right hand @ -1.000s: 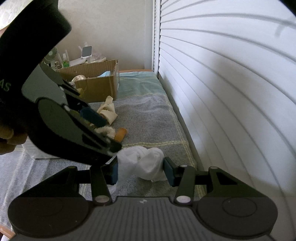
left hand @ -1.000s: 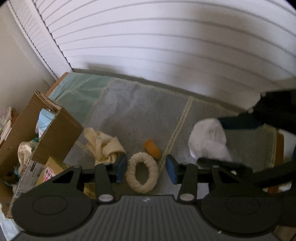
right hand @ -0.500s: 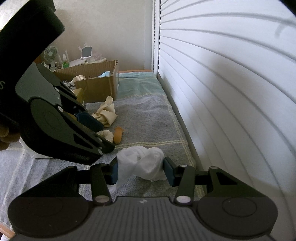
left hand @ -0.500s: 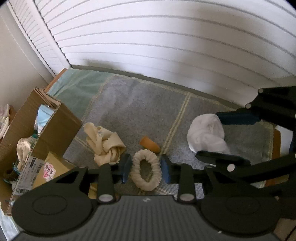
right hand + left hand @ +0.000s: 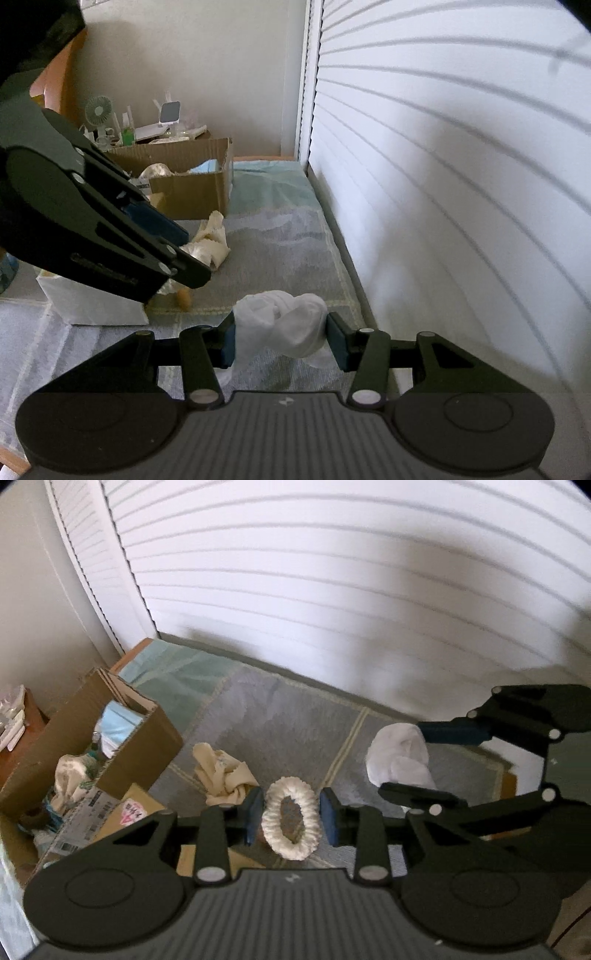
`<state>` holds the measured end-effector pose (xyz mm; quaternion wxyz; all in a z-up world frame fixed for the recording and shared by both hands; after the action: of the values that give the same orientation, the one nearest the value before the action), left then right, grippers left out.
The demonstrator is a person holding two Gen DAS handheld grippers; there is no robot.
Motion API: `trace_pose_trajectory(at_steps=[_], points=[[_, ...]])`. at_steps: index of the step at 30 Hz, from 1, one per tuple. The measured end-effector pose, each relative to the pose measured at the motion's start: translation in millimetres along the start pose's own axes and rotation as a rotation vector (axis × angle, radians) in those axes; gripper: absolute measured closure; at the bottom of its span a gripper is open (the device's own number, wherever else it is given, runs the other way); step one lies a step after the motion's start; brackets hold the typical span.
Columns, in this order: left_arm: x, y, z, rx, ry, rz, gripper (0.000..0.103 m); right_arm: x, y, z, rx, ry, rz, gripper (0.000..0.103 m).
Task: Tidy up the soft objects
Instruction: 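Carry the white cloth into the box and open the right tool while left carries scrunchie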
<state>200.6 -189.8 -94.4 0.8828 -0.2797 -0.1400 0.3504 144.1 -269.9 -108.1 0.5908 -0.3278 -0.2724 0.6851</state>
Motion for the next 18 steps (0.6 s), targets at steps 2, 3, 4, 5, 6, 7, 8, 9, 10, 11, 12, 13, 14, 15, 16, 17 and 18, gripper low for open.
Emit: trace_pose_trajectory(at_steps=[2,3,4,5,6,7,8,9,10,11,12,13,14,15,16,17,18], points=[[1.4,0.0,9.9,-0.016,0.002,0.01,0.071,1.2,-3.5,4.0,-0.007,0.005,0.006,0.049],[2.4,0.4,15.2,-0.024,0.003,0.016,0.071,1.7,-5.6,6.3,-0.011,0.007,0.01,0.05],[3.7,0.7,19.1,-0.031,0.005,0.02,0.071,2.4,-8.1,8.4,-0.017,0.009,0.013,0.049],[5.6,0.2,23.4,-0.04,0.007,0.026,0.071,2.8,-10.8,10.8,-0.023,0.009,0.014,0.049],[7.1,0.3,28.6,-0.05,0.008,0.033,0.071,2.9,-13.0,12.5,-0.026,0.006,0.012,0.049],[8.7,0.0,33.5,-0.059,0.009,0.039,0.071,3.2,-15.9,14.4,-0.031,0.002,0.009,0.049],[11.3,-1.1,39.1,-0.07,0.009,0.049,0.071,3.7,-18.8,15.9,-0.036,0.001,0.009,0.049],[14.0,-1.7,44.3,-0.082,0.008,0.057,0.071,4.3,-21.7,17.3,-0.041,0.001,0.01,0.049],[16.7,-1.7,48.9,-0.091,0.005,0.062,0.071,5.2,-24.6,18.4,-0.045,0.002,0.013,0.049],[21.2,-2.4,53.8,-0.102,-0.001,0.069,0.071,6.2,-27.2,19.8,-0.05,0.001,0.015,0.05],[24.8,-3.0,57.7,-0.11,-0.007,0.075,0.071,7.1,-30.6,21.0,-0.054,-0.002,0.016,0.049],[29.3,-3.4,61.5,-0.117,-0.014,0.081,0.071,8.1,-34.4,21.6,-0.057,-0.009,0.016,0.049],[35.3,-4.0,64.8,-0.125,-0.023,0.09,0.071,9.0,-38.2,21.6,-0.06,-0.014,0.015,0.049],[41.0,-4.3,68.1,-0.133,-0.033,0.097,0.071,10.0,-42.2,21.8,-0.064,-0.018,0.014,0.049],[47.4,-4.3,71.5,-0.139,-0.045,0.105,0.071,11.6,-46.3,21.6,-0.07,-0.021,0.016,0.049],[55.5,-4.5,74.9,-0.144,-0.06,0.114,0.071,13.5,-51.0,21.1,-0.076,-0.022,0.021,0.049],[62.9,-4.6,78.2,-0.149,-0.073,0.122,0.071,15.6,-55.3,20.8,-0.083,-0.02,0.026,0.049]])
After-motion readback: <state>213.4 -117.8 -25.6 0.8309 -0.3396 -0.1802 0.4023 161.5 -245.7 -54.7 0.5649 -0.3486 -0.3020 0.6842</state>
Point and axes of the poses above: each gripper's, at about its wrist camera, not at the fingertips, and z roughly against the way its jaws point, x to its left, y to its underside, the point moved 8 cm from there along -z, roughly the way its jaws point, and after that the axes turned 5 degrees about z, right-handed, at the moved point
